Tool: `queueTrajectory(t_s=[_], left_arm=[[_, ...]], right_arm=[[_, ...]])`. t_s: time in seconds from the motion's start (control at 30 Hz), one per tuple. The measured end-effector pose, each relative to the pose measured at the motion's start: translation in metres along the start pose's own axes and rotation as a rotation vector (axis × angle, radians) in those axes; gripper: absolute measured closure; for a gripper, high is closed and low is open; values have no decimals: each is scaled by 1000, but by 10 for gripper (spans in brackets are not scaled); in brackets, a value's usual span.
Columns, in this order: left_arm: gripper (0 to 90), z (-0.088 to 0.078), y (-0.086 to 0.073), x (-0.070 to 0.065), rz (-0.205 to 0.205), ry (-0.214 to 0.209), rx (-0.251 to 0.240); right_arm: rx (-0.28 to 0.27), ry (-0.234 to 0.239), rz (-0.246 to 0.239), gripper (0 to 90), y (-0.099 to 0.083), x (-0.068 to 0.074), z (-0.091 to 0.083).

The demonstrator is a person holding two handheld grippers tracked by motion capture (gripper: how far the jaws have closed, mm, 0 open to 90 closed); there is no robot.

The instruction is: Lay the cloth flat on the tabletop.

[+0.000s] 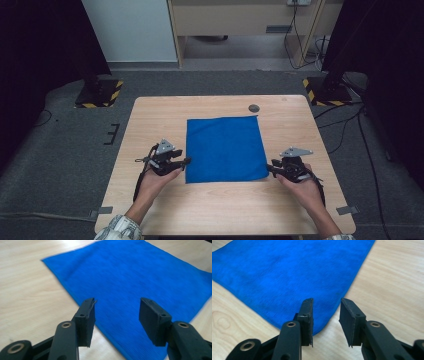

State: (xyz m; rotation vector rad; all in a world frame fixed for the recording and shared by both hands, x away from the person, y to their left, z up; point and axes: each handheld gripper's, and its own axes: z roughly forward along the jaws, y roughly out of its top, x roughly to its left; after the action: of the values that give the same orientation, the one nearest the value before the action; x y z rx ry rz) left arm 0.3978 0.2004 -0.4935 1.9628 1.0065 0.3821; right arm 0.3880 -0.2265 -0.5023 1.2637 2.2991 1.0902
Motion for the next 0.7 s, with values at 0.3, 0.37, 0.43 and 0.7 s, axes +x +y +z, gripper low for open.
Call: queueTrajectory(t_s=[0.3,0.37,0.43,0.7], left_arm=[[415,-5,-15,-10,8,-23,12],[403,-5,-18,-11,10,-27,19],[388,-5,-21,-11,8,-33,21],[359,-4,-28,-17,17,-58,50]], right_arm=[[19,9,-15,538,-8,11,6],[27,6,-24,520,-10,14,8],[33,10,-31,504,-11,16,10],[59,3,-58,550,-15,21,16]])
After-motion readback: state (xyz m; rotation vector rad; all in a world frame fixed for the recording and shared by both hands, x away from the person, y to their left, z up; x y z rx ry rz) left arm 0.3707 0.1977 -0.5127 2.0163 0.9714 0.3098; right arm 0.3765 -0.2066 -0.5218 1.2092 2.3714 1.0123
